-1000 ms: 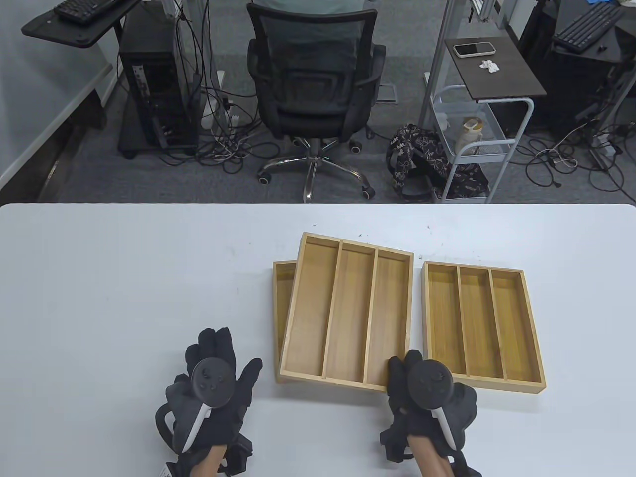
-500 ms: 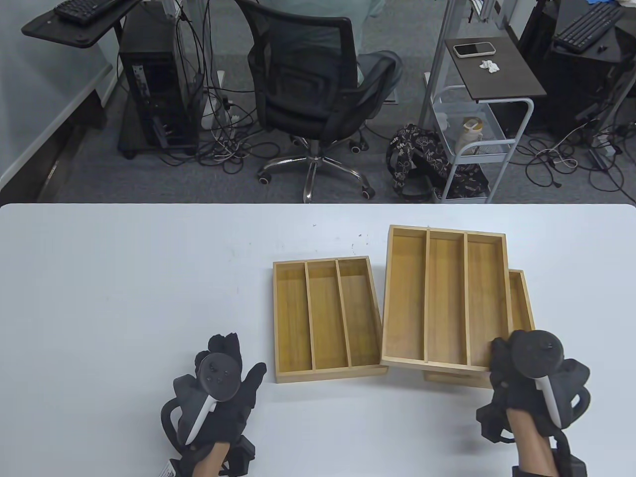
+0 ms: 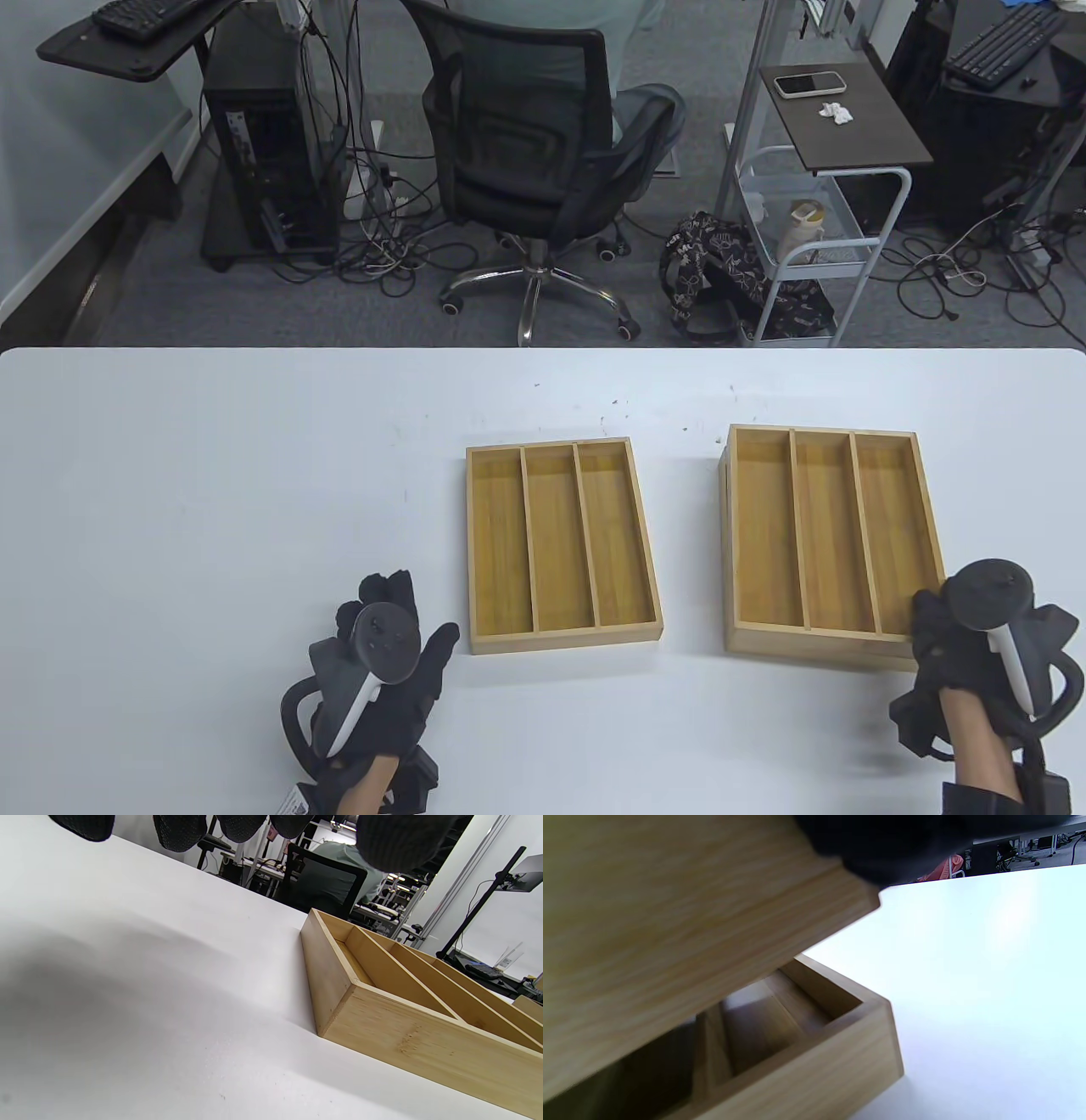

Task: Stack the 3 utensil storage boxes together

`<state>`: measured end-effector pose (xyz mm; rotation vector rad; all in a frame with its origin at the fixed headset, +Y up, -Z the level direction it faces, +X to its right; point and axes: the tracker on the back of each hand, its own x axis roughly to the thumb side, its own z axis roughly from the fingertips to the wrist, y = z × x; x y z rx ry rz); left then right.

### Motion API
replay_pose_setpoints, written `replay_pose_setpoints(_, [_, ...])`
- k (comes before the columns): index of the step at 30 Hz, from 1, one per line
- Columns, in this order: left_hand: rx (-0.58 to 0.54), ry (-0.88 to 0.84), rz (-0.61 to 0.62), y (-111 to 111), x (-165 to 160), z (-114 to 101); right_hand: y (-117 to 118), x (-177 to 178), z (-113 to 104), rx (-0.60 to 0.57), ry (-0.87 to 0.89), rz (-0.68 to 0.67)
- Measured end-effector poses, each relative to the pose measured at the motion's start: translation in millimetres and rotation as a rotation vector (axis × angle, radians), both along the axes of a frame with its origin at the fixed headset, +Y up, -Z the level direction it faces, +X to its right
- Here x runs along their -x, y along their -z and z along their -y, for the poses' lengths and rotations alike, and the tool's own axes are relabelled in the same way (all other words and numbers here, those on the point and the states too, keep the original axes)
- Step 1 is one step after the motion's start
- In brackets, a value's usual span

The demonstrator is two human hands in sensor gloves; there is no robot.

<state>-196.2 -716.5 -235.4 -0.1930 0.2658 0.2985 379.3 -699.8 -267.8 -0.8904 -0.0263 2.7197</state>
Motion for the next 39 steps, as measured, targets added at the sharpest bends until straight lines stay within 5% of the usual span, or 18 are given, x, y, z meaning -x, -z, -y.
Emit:
replay_pose_setpoints(11, [0.010, -0.001, -0.008, -1, 0, -1, 5, -3, 26, 0.096, -0.032, 0.051])
replay_pose_setpoints(12, [0.011, -0.002, -0.009, -1, 0, -1, 5, -3, 28, 0.036, -0.040, 0.046])
replay_pose_setpoints(18, [0.025, -0.013, -0.009, -2, 1, -1, 4, 4, 21, 0.088, -0.144, 0.057])
replay_pose_setpoints(23, [0.016, -0.019, -0.009, -2, 1, -3, -4, 16, -1, 0.003, -0.217, 0.076])
replay_pose_setpoints(31, [0.009, -0.027, 0.005, -5, -2, -5, -17, 83, -51, -0.197, -0.163, -0.117])
replay_pose_setpoints(39, [-0.013, -0.043, 0.016, -9, -2, -11, -30, 178, -69, -0.348, -0.085, -0.323])
